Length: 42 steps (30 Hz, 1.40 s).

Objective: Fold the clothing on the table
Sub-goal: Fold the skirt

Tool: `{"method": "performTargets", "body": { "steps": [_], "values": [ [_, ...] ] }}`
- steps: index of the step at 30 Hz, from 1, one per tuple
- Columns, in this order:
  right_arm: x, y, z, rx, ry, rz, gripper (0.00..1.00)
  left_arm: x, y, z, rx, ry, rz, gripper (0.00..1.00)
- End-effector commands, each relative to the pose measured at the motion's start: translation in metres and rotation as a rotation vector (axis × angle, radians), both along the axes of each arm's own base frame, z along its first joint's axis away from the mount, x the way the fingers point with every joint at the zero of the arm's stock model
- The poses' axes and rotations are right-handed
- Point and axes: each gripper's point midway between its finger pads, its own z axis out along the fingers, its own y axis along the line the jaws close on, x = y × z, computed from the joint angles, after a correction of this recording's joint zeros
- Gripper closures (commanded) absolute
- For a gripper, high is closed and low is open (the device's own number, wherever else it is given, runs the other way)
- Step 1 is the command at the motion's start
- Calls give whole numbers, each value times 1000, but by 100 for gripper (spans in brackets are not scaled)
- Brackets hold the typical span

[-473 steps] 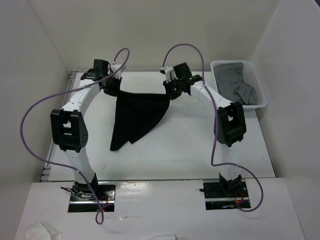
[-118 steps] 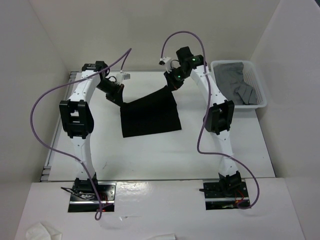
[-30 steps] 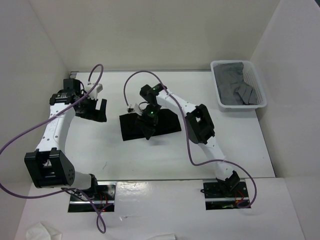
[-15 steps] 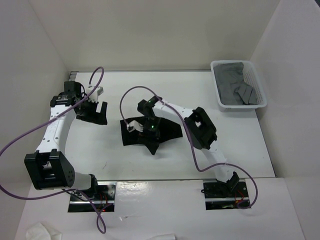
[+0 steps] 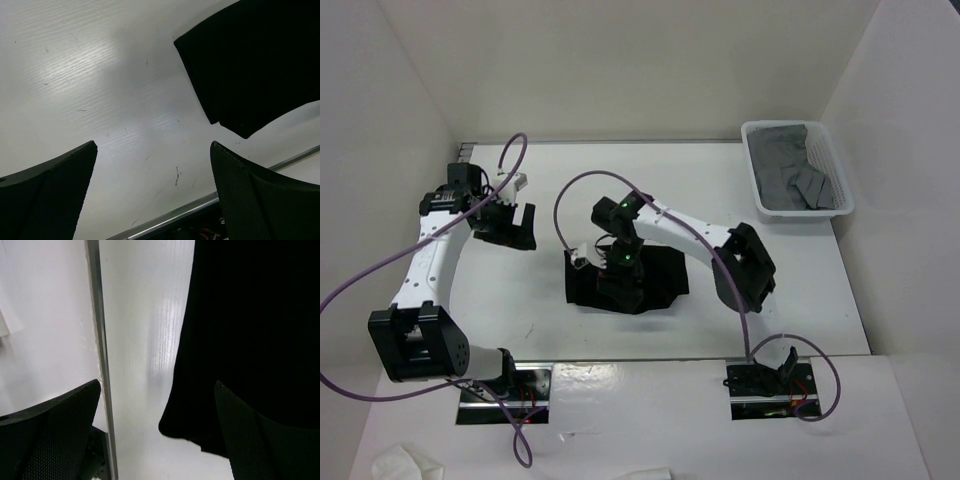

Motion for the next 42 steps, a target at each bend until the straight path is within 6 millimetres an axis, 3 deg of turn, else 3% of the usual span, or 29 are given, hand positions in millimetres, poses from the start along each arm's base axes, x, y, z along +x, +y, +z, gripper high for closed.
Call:
{"method": "performTargets", "body": {
  "steps": [1, 5, 11, 15, 18, 23, 25, 28, 32, 42],
  "values": [
    [13, 7, 64, 115, -136, -40, 1, -7, -4, 14, -17, -39, -23, 0],
    [17, 5, 77, 127, -181, -52, 1, -9, -4, 14, -13, -42, -30, 0],
    [27, 1, 19, 34, -135, -77, 1, -13, -5, 10, -14, -33, -30, 0],
    [37, 8, 0, 24, -116, -87, 1, -13, -5, 10, -14, -33, -30, 0],
    [55, 17, -5, 36, -160, -110, 1, -14, -3, 12, -4, -40, -26, 0],
    [89, 26, 7, 94, -191, -191, 1, -14, -2, 11, 6, -48, -21, 0],
    [93, 24, 6, 93, -174, -203, 1, -14, 0, 11, 14, -47, -17, 0],
    [93, 20, -4, 77, -122, -210, 1, -16, 0, 8, 13, -38, -17, 0],
    [92, 21, 3, 92, -119, -209, 1, -14, 0, 9, 14, -47, -17, 0],
    [85, 16, -3, 88, -77, -199, 1, -15, 0, 6, 13, -38, -17, 0]
  ]
}}
